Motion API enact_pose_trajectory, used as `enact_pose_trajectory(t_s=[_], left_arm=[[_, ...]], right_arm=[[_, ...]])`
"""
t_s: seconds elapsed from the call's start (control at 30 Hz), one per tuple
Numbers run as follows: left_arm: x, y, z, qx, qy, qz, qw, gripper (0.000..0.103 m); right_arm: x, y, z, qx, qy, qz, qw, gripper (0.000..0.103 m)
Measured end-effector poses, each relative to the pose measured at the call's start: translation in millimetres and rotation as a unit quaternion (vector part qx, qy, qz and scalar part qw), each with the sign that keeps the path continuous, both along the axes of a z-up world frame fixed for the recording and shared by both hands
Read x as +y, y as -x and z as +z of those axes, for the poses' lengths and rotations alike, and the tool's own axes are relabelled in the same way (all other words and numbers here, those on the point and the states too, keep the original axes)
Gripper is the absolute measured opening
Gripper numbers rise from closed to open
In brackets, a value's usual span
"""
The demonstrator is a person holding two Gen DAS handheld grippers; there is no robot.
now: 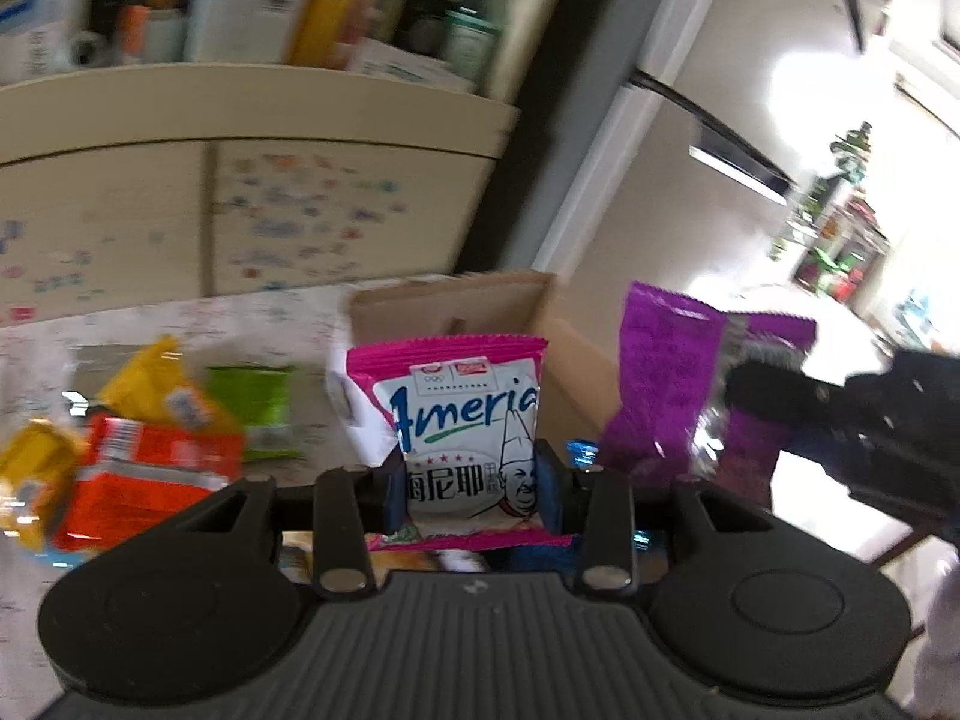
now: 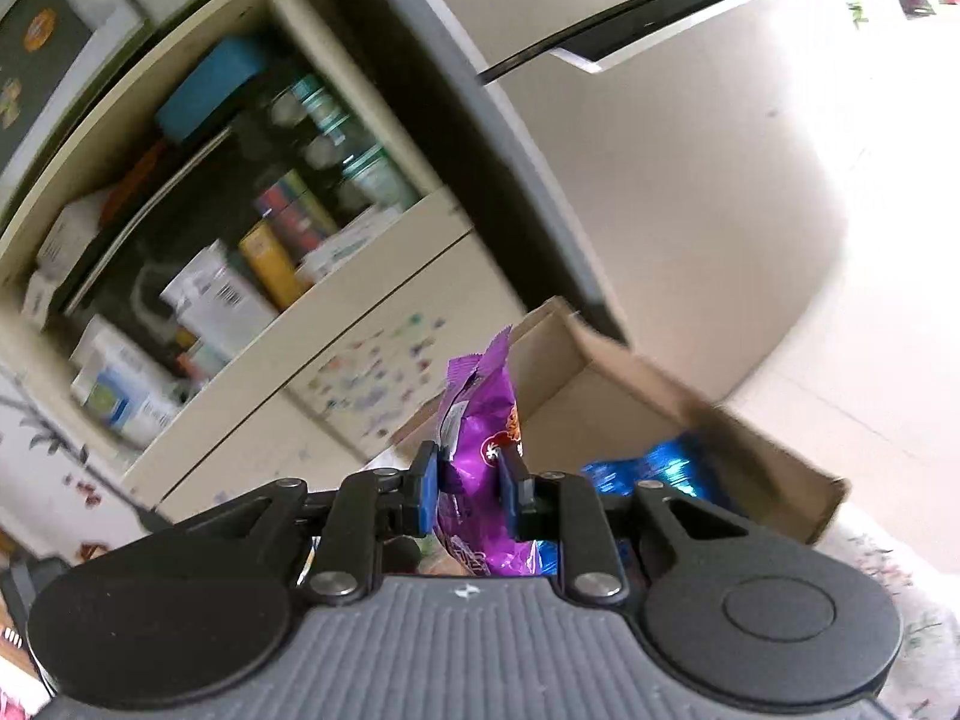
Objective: Organize snacks
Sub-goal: 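Carry both bags over the cardboard box and open the left tool while the right tool opens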
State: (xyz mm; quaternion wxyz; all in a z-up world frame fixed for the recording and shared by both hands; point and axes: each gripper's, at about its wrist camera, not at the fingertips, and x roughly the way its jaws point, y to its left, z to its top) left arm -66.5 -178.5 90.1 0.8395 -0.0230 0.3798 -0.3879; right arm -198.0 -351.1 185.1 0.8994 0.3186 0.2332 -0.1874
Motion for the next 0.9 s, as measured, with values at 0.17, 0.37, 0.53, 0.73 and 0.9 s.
enact_pose_trajectory(t_s=[0.17,0.37,0.53,0.73,0.9], left_arm=[[-22,17,-10,0.006,0.006,-0.05,0.9987,0.039],[-39,31,-24,0.025,-0.001,-0.088,0.9958,0.066],[-33,30,-13,0.009,0.009,-0.077,0.997,0.087],[-17,17,-3,0.0,0.004,-0.046,0.9989,0.09],[3,7,8,-0.036,-0.023,-0.012,0.999,0.09]], right_arm=[[-11,9,-3,0.014,-0.001,-0.031,0.999,0.026],[-17,9,-14,0.04,-0.022,-0.056,0.997,0.036],[-15,12,-12,0.03,-0.022,-0.06,0.998,0.056],[-10,7,-15,0.028,-0.025,-0.037,0.999,0.06],[2,-2,-13,0.021,-0.015,0.001,1.0,0.068]])
